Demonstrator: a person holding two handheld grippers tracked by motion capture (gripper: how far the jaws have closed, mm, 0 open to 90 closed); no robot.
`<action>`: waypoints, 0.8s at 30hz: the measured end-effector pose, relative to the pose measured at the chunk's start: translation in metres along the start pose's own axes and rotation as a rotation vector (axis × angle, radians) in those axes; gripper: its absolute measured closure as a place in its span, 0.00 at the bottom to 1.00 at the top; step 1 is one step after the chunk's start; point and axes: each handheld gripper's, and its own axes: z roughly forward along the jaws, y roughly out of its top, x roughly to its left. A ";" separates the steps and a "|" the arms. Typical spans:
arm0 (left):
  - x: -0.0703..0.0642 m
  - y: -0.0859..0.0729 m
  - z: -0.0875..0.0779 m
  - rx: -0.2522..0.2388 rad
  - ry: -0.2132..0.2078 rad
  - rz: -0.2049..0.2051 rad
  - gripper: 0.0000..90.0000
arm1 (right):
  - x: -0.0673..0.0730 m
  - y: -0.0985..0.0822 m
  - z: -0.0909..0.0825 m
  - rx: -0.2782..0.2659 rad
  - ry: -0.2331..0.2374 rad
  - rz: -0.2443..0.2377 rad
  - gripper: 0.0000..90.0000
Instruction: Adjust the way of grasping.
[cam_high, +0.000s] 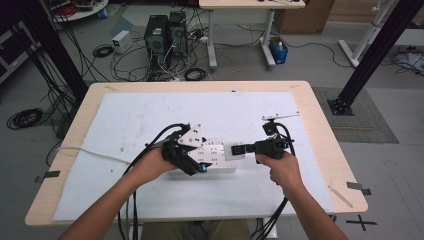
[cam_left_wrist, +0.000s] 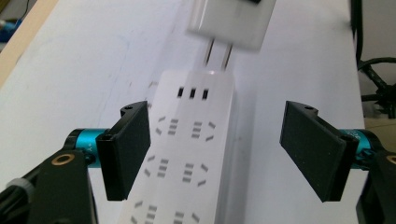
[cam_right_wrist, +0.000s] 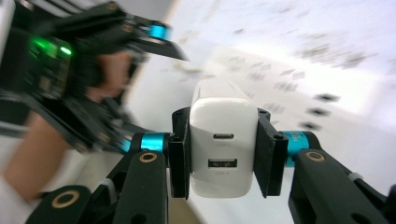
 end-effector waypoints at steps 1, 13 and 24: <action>0.002 -0.004 -0.003 0.007 0.004 -0.017 0.27 | 0.001 0.000 -0.002 0.006 -0.036 -0.019 0.69; 0.039 -0.042 -0.050 0.203 0.108 -0.249 0.21 | 0.010 0.007 -0.036 0.177 -0.474 -0.290 0.70; 0.076 -0.074 -0.089 0.376 0.174 -0.395 0.21 | 0.002 0.022 -0.070 0.235 -0.595 -0.289 0.70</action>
